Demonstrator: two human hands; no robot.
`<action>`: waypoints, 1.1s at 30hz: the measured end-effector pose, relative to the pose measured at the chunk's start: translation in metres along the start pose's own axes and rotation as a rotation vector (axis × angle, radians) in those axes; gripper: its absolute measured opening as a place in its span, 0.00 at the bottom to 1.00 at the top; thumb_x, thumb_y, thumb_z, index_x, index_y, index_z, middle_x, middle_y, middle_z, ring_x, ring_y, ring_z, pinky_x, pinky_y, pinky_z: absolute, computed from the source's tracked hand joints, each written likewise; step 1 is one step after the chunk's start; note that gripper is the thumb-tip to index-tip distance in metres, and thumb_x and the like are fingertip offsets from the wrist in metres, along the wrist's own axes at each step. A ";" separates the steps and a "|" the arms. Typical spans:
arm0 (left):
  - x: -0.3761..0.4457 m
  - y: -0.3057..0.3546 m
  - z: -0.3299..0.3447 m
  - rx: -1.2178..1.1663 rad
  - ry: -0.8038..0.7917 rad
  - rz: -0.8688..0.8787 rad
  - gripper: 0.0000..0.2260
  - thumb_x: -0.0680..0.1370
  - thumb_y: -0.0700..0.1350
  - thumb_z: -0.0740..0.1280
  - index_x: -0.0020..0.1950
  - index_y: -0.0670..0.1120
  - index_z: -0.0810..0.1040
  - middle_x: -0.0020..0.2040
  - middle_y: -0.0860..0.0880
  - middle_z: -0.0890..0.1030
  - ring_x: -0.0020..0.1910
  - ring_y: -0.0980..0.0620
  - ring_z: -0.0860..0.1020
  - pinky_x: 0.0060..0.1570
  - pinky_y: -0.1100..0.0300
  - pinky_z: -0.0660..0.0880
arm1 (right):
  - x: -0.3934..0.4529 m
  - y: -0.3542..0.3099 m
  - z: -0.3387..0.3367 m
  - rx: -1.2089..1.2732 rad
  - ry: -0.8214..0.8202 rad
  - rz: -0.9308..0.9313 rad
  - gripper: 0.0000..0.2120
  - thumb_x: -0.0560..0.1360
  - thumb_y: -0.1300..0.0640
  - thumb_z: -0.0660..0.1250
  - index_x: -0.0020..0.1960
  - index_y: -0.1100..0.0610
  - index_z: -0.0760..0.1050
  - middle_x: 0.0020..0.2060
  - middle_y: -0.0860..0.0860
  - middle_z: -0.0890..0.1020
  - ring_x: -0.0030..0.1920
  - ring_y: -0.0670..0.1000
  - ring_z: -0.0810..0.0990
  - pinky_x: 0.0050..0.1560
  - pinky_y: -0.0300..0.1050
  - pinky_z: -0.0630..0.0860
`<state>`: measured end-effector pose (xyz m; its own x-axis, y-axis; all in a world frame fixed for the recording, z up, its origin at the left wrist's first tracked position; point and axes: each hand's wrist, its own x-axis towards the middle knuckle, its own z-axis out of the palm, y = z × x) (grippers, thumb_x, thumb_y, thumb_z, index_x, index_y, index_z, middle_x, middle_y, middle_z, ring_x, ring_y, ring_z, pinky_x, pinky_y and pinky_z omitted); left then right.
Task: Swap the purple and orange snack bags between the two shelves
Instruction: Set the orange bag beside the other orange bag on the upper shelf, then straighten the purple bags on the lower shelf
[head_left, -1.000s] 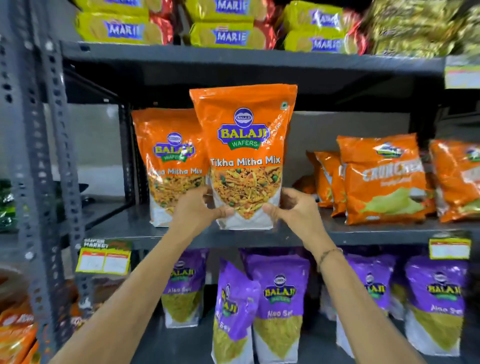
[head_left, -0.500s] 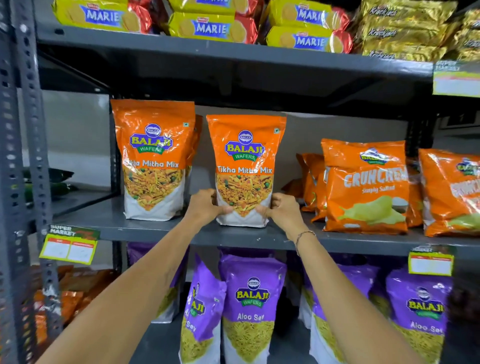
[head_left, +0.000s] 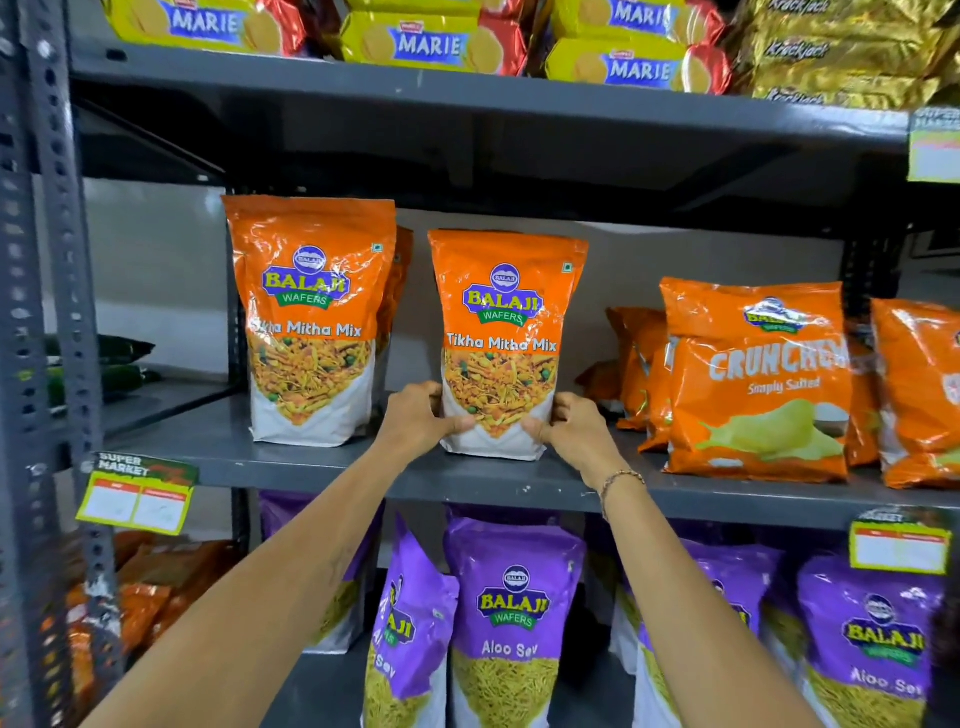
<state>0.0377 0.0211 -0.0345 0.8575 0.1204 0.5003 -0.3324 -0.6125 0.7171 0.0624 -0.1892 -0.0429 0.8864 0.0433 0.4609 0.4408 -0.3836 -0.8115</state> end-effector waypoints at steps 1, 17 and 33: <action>0.000 -0.001 0.000 -0.010 -0.005 0.000 0.24 0.65 0.51 0.78 0.51 0.36 0.78 0.49 0.36 0.83 0.48 0.41 0.81 0.49 0.45 0.77 | 0.000 0.000 0.000 -0.013 -0.005 -0.007 0.17 0.70 0.58 0.74 0.56 0.61 0.75 0.54 0.57 0.83 0.53 0.55 0.81 0.56 0.52 0.79; 0.003 -0.013 0.005 0.008 -0.066 0.027 0.25 0.69 0.56 0.73 0.59 0.42 0.75 0.53 0.43 0.81 0.49 0.47 0.77 0.47 0.55 0.74 | -0.003 -0.003 -0.001 -0.079 -0.054 0.045 0.23 0.72 0.55 0.72 0.63 0.59 0.71 0.61 0.56 0.80 0.59 0.55 0.78 0.64 0.58 0.75; -0.166 -0.117 0.004 -0.126 -0.253 -0.020 0.08 0.74 0.49 0.69 0.36 0.52 0.76 0.26 0.53 0.79 0.25 0.56 0.77 0.31 0.60 0.78 | -0.261 0.061 0.143 0.131 0.076 0.023 0.07 0.71 0.62 0.68 0.39 0.50 0.76 0.37 0.49 0.82 0.36 0.45 0.79 0.39 0.34 0.74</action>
<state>-0.0641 0.0695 -0.2038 0.9301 -0.0771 0.3592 -0.3466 -0.5082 0.7884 -0.1218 -0.0923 -0.2640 0.8854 -0.0364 0.4634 0.4394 -0.2597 -0.8600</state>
